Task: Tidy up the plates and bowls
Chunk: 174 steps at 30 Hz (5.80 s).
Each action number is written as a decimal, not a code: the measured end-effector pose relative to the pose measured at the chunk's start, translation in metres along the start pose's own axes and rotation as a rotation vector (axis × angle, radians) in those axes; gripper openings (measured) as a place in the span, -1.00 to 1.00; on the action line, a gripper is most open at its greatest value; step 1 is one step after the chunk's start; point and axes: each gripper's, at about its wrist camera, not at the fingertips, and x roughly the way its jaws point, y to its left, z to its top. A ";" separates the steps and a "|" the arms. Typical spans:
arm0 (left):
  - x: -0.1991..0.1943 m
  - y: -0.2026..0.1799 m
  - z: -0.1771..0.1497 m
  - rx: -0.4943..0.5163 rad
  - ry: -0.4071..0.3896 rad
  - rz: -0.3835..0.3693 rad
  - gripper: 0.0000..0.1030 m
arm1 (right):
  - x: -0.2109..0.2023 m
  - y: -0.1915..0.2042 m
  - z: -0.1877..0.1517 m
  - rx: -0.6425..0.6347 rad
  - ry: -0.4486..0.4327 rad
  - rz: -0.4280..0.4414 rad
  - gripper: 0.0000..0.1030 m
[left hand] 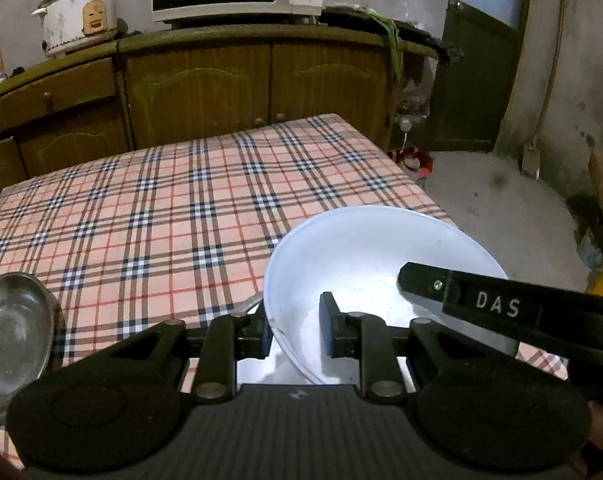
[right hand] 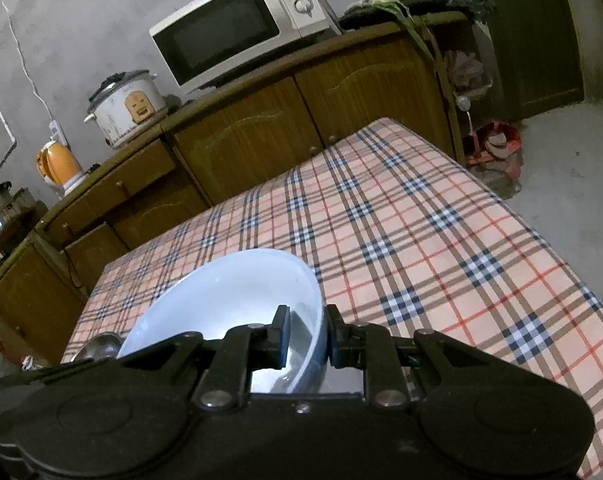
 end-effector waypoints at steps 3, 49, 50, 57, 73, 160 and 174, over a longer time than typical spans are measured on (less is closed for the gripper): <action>0.004 -0.001 -0.004 0.004 0.015 -0.002 -0.55 | 0.003 -0.004 -0.005 0.006 0.015 -0.003 -0.51; 0.040 0.009 -0.031 -0.002 0.129 0.018 -0.51 | 0.045 -0.017 -0.037 -0.007 0.145 -0.019 -0.52; 0.040 0.010 -0.031 -0.004 0.131 0.017 -0.51 | 0.046 -0.018 -0.037 -0.008 0.147 -0.019 -0.52; 0.043 0.013 -0.032 -0.010 0.136 0.019 -0.50 | 0.050 -0.017 -0.039 -0.015 0.157 -0.017 -0.52; 0.050 0.018 -0.034 -0.018 0.147 0.027 -0.39 | 0.062 -0.011 -0.043 -0.041 0.171 -0.006 -0.50; 0.041 0.054 -0.035 -0.120 0.140 0.019 0.93 | 0.029 -0.030 -0.048 -0.009 0.089 -0.042 0.59; 0.090 0.069 -0.039 -0.102 0.231 -0.085 1.00 | 0.070 -0.040 -0.054 0.078 0.228 0.004 0.59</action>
